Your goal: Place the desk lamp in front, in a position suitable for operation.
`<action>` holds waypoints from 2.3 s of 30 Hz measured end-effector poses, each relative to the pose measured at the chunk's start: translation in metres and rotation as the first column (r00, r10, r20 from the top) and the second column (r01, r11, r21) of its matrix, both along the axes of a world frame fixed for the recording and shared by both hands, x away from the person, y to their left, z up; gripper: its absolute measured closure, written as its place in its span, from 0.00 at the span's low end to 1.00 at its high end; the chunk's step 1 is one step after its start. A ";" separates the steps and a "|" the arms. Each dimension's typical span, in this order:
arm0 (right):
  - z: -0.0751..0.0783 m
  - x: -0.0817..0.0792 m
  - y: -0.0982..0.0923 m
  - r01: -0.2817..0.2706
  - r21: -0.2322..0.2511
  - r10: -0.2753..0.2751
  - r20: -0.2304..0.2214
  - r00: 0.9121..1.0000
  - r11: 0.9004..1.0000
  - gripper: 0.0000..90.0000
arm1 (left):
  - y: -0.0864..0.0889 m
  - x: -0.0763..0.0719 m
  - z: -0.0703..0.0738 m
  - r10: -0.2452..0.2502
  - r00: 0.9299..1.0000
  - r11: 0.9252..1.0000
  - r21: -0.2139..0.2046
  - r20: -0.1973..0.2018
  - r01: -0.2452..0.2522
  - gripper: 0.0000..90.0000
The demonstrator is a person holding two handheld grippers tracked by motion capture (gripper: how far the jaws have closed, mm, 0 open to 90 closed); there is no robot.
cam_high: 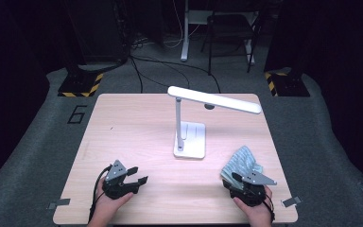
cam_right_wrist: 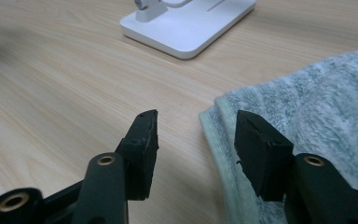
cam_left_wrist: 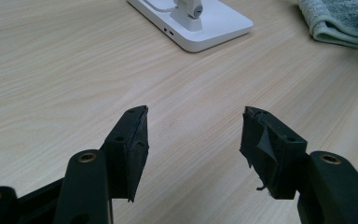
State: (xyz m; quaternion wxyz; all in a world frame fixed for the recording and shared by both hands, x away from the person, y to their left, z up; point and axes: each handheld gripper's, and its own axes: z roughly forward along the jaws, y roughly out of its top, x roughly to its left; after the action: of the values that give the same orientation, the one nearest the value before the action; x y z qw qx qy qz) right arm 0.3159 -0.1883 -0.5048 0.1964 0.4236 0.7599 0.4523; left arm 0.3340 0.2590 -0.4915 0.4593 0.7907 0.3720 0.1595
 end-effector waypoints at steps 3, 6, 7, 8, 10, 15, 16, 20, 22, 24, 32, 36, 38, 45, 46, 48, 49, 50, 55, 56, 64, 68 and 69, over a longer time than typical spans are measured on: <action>0.001 0.001 0.000 0.014 -0.021 -0.014 0.003 1.000 1.000 0.52 | 0.000 0.001 0.000 -0.001 1.000 1.000 -0.009 0.001 0.001 0.46; 0.004 -0.001 0.002 0.022 0.008 -0.023 0.014 1.000 1.000 0.50 | 0.003 -0.002 -0.001 0.008 1.000 1.000 -0.022 -0.011 -0.008 0.46; 0.005 -0.002 0.003 0.018 0.005 -0.018 0.014 1.000 1.000 0.49 | 0.004 -0.003 0.000 0.004 1.000 1.000 -0.018 -0.003 -0.004 0.46; 0.007 -0.002 0.005 0.016 -0.005 -0.016 0.019 1.000 1.000 0.48 | 0.004 -0.003 0.001 0.005 1.000 1.000 -0.026 -0.005 -0.005 0.46; 0.011 -0.004 0.010 0.010 -0.006 -0.010 0.033 0.999 1.000 0.48 | 0.005 -0.004 0.001 -0.002 1.000 1.000 -0.021 0.002 0.002 0.46; 0.020 -0.006 0.017 -0.026 0.015 0.025 0.050 0.998 1.000 0.47 | 0.003 -0.006 0.001 0.006 1.000 1.000 -0.021 0.010 -0.006 0.46; 0.020 -0.006 0.019 -0.025 0.027 0.023 0.050 0.998 0.999 0.47 | 0.003 -0.007 0.001 0.006 1.000 1.000 -0.031 -0.004 -0.006 0.46; 0.021 -0.001 0.025 -0.036 0.020 0.036 0.034 0.999 0.999 0.48 | 0.002 -0.009 0.001 0.008 1.000 0.999 -0.033 0.011 -0.008 0.46; 0.024 0.002 0.029 -0.054 0.017 0.054 0.009 0.999 0.998 0.49 | 0.002 -0.008 0.002 0.001 1.000 1.000 -0.027 0.007 -0.001 0.46; 0.028 0.004 0.035 -0.066 0.020 0.066 0.010 0.998 0.998 0.48 | 0.001 -0.008 0.002 0.007 1.000 0.999 -0.034 0.014 -0.007 0.46; 0.050 0.015 0.053 -0.099 0.025 0.098 0.027 0.995 0.995 0.47 | 0.001 -0.007 0.002 0.009 1.000 0.999 -0.051 0.007 -0.008 0.46; 0.059 0.022 0.060 -0.111 0.038 0.109 0.039 0.993 0.993 0.48 | 0.004 -0.007 0.004 -0.009 1.000 0.999 -0.034 0.008 0.009 0.46; 0.065 0.027 0.063 -0.113 0.056 0.111 0.040 0.993 0.992 0.48 | 0.003 -0.007 0.004 -0.001 1.000 0.999 -0.044 0.005 0.001 0.46; 0.077 0.041 0.074 -0.116 0.027 0.114 0.062 0.992 0.993 0.52 | 0.003 -0.006 0.003 0.000 1.000 0.999 -0.042 0.014 0.000 0.46; 0.078 0.047 0.079 -0.121 0.008 0.120 0.069 0.990 0.993 0.52 | 0.003 -0.006 0.003 -0.001 1.000 0.999 -0.043 0.013 0.002 0.46; 0.078 0.052 0.084 -0.129 0.006 0.129 0.063 0.990 0.992 0.52 | 0.004 -0.006 0.003 -0.001 1.000 0.999 -0.042 0.015 0.001 0.46; 0.078 0.052 0.084 -0.129 0.006 0.129 0.063 0.990 0.992 0.52 | 0.004 -0.006 0.003 -0.001 1.000 0.999 -0.042 0.015 0.001 0.46; 0.079 0.059 0.088 -0.142 -0.015 0.142 0.073 0.987 0.990 0.53 | 0.003 -0.007 0.003 0.006 1.000 0.999 -0.054 0.007 -0.006 0.46; 0.080 0.071 0.099 -0.135 -0.022 0.136 0.075 0.988 0.991 0.57 | 0.006 -0.006 0.004 -0.009 1.000 0.999 -0.043 0.002 0.009 0.46; 0.079 0.073 0.101 -0.136 -0.021 0.137 0.069 0.988 0.991 0.57 | 0.006 -0.006 0.004 -0.008 1.000 0.999 -0.044 0.003 0.008 0.46; 0.076 0.092 0.110 -0.128 -0.034 0.130 0.076 0.989 0.991 0.55 | 0.003 -0.008 0.003 0.018 1.000 0.996 -0.083 -0.017 -0.020 0.46; 0.077 0.097 0.112 -0.113 -0.044 0.116 0.077 0.990 0.993 0.56 | 0.005 -0.006 0.003 -0.002 1.000 0.999 -0.049 0.009 0.002 0.46; 0.078 0.100 0.114 -0.099 -0.039 0.102 0.093 0.990 0.994 0.53 | 0.006 -0.006 0.003 -0.003 1.000 0.999 -0.047 0.007 0.004 0.46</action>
State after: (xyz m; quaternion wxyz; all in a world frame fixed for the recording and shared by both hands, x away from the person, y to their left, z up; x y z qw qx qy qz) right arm 0.4161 -0.0739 -0.4267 0.2166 0.3592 0.7778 0.4681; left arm 0.3285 0.2646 -0.4883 0.4794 0.7797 0.3727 0.1524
